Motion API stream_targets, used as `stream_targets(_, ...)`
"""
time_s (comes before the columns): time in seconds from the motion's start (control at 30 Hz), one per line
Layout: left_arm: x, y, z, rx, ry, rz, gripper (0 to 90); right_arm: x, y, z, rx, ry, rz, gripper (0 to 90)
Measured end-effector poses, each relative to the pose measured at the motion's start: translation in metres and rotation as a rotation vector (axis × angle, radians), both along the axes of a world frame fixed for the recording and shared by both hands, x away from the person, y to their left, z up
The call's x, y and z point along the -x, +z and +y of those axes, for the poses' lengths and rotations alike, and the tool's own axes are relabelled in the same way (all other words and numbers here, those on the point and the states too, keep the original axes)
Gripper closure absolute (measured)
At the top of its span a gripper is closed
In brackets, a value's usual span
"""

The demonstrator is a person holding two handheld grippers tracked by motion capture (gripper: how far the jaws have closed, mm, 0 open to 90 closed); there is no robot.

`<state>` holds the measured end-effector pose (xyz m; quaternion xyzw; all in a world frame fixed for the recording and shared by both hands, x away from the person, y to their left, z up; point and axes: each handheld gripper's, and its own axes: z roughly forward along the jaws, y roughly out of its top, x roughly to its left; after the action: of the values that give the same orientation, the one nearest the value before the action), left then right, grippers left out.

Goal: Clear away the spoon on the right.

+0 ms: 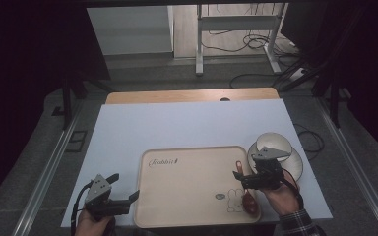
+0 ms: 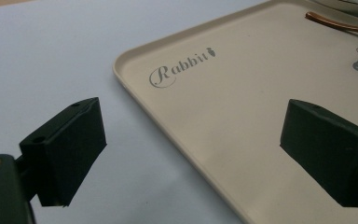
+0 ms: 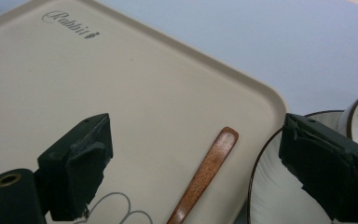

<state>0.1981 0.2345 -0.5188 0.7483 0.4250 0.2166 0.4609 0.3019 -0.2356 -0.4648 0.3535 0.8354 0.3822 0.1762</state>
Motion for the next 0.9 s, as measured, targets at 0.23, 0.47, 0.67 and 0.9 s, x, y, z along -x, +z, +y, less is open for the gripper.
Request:
stream_targets(0.23, 0.0, 0.0, 0.0, -0.005, -0.003, -0.002, 6.6, 0.003, 0.002, -0.004, -0.004, -0.007, -0.011, 6.1)
stream_targets(0.47, 0.0, 0.0, 0.0, -0.005, -0.004, -0.002, 6.7, 0.006, 0.004, -0.007, -0.001, -0.011, -0.022, 3.8)
stream_targets(0.67, 0.0, 0.0, 0.0, -0.003, -0.003, -0.002, 6.7, 0.01, 0.006, -0.01, -0.002, -0.013, -0.025, 2.9)
stream_targets(0.9, 0.0, 0.0, 0.0, 0.0, -0.003, -0.001, 6.7, 0.014, 0.005, -0.016, -0.007, -0.024, -0.031, 2.6)
